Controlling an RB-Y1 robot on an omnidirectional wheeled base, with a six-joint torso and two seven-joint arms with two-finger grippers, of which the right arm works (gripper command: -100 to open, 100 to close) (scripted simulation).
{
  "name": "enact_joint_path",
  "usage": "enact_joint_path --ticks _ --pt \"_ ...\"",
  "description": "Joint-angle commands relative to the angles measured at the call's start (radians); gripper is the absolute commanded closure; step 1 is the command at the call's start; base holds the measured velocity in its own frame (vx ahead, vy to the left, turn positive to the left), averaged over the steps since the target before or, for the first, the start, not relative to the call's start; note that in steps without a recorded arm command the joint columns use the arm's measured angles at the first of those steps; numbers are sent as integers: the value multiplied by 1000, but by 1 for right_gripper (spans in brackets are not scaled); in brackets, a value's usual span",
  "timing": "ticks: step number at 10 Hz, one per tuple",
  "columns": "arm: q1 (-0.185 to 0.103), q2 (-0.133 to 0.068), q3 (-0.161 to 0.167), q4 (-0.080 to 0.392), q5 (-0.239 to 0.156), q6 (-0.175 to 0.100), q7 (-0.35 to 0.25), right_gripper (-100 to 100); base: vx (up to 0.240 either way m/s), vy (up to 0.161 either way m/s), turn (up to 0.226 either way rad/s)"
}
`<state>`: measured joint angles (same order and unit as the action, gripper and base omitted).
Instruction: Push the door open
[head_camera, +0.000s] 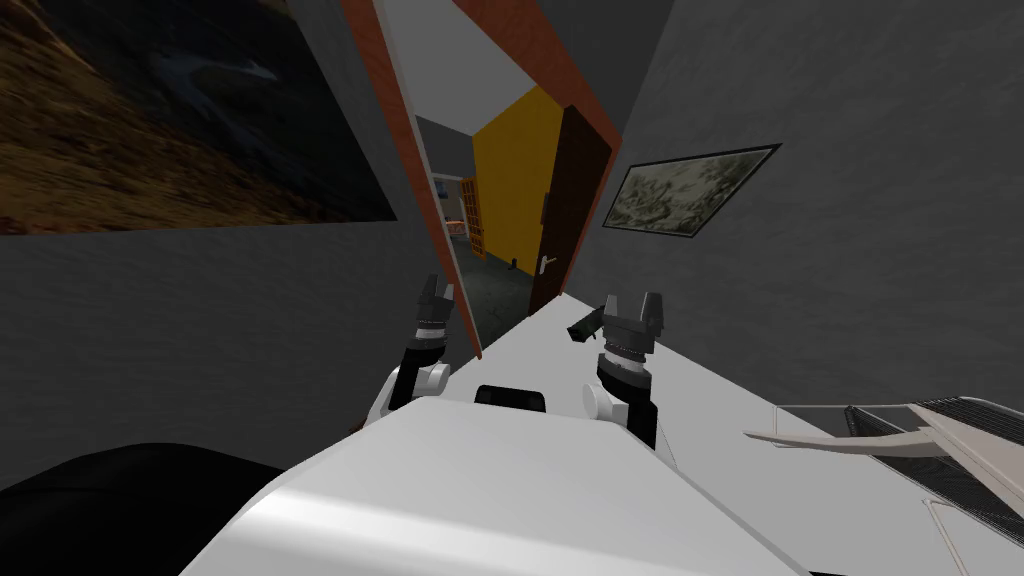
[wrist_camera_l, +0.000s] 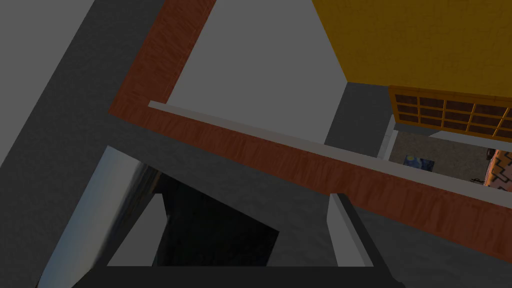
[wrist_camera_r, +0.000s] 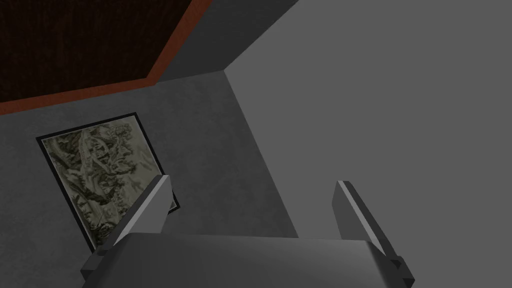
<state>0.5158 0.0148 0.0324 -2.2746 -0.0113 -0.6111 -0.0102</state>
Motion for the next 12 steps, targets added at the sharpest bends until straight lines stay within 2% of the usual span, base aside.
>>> enact_joint_path --ticks 1,12 --pt "-17 -12 1 31 9 -3 -15 -100 159 3 25" --pt "-147 -84 5 265 75 -23 -124 -100 82 -66 59"
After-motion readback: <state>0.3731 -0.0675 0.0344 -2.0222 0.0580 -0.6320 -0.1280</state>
